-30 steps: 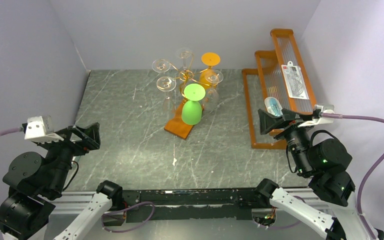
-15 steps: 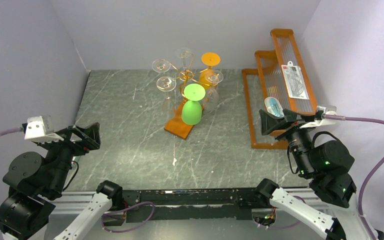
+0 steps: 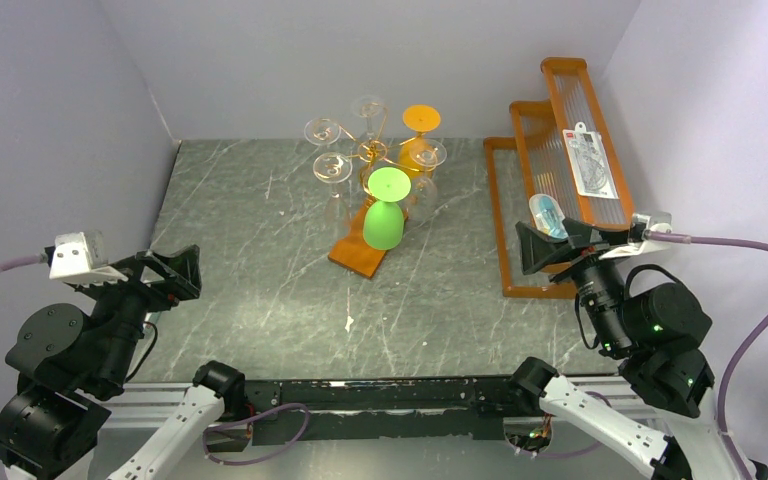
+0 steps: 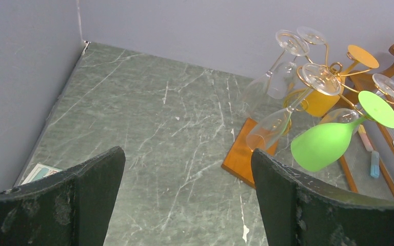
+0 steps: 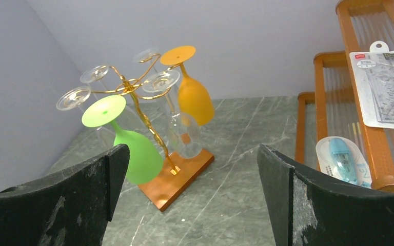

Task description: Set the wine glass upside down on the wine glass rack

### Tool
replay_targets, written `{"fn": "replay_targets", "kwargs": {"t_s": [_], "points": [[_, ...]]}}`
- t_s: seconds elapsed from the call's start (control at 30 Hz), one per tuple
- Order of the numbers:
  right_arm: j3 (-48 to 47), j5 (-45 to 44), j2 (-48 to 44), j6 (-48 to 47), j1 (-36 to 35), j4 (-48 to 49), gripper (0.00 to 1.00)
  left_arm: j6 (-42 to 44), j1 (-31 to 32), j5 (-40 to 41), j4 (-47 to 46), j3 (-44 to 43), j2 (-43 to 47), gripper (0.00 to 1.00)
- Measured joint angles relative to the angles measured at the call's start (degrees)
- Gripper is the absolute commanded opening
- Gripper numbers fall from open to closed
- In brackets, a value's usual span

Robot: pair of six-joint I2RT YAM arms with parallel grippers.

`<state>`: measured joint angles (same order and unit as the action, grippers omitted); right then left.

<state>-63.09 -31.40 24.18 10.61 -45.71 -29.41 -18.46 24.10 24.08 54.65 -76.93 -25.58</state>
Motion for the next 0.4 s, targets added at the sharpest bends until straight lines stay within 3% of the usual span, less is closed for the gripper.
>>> {"fn": "replay_targets", "kwargs": {"t_s": [0.4], "points": [[0.5,5.5,-0.4,-2.0,0.0,0.4,1.0,0.0,0.0,-0.3,0.0,0.0,0.0,0.97]]}}
